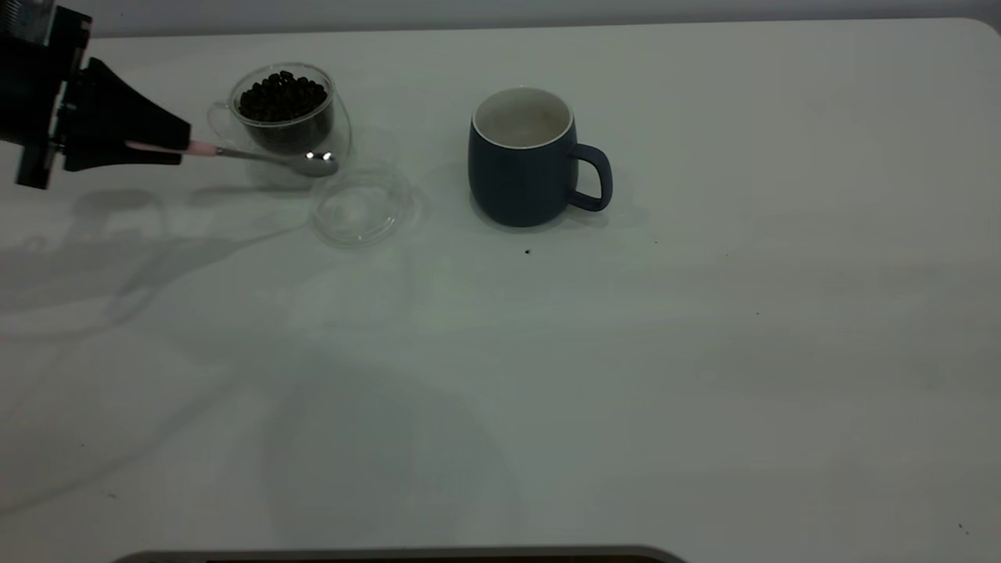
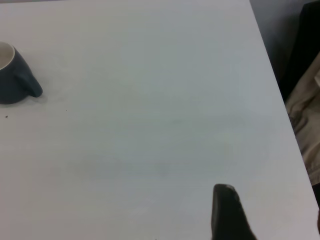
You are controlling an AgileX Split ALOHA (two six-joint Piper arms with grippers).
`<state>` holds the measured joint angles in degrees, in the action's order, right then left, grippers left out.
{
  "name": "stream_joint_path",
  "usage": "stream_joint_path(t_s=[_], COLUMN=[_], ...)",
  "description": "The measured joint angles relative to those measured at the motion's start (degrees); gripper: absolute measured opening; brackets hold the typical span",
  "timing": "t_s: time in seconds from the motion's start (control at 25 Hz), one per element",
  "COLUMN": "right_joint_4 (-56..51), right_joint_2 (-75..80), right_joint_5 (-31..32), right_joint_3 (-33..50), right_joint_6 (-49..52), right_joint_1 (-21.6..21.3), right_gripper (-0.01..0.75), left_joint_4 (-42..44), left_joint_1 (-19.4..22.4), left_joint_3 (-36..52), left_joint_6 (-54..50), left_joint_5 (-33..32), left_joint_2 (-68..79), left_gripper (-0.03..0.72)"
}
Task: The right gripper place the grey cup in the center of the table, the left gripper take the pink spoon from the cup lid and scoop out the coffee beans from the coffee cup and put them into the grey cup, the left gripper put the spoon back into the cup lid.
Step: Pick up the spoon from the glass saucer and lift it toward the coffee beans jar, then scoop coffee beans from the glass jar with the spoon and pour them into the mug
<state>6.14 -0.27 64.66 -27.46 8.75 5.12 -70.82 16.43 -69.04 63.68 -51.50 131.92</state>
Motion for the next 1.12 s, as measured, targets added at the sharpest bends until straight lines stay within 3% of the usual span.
stream_joint_path(t_s=[0.28,0.52,0.8,1.12], right_joint_4=[0.0,0.0,0.0,0.0], right_joint_2=[0.0,0.0,0.0,0.0], right_joint_5=[0.0,0.0,0.0,0.0], right_joint_3=[0.0,0.0,0.0,0.0], right_joint_6=[0.0,0.0,0.0,0.0], right_joint_1=[0.0,0.0,0.0,0.0], right_gripper=[0.457,0.457,0.457,0.457], left_joint_4=[1.9,-0.1,3.0,6.6], left_joint_1=[0.3,0.8,0.9,0.9], left_joint_3=[-1.9,-10.9,-13.7,-13.7], left_joint_6=[-2.0,-2.6,-5.9,-4.4], left_joint_5=[-3.2,-6.7,1.5,4.0], left_joint_2=[-2.8,-5.1,-4.3,0.3], left_gripper=[0.128,0.128,0.128,0.127])
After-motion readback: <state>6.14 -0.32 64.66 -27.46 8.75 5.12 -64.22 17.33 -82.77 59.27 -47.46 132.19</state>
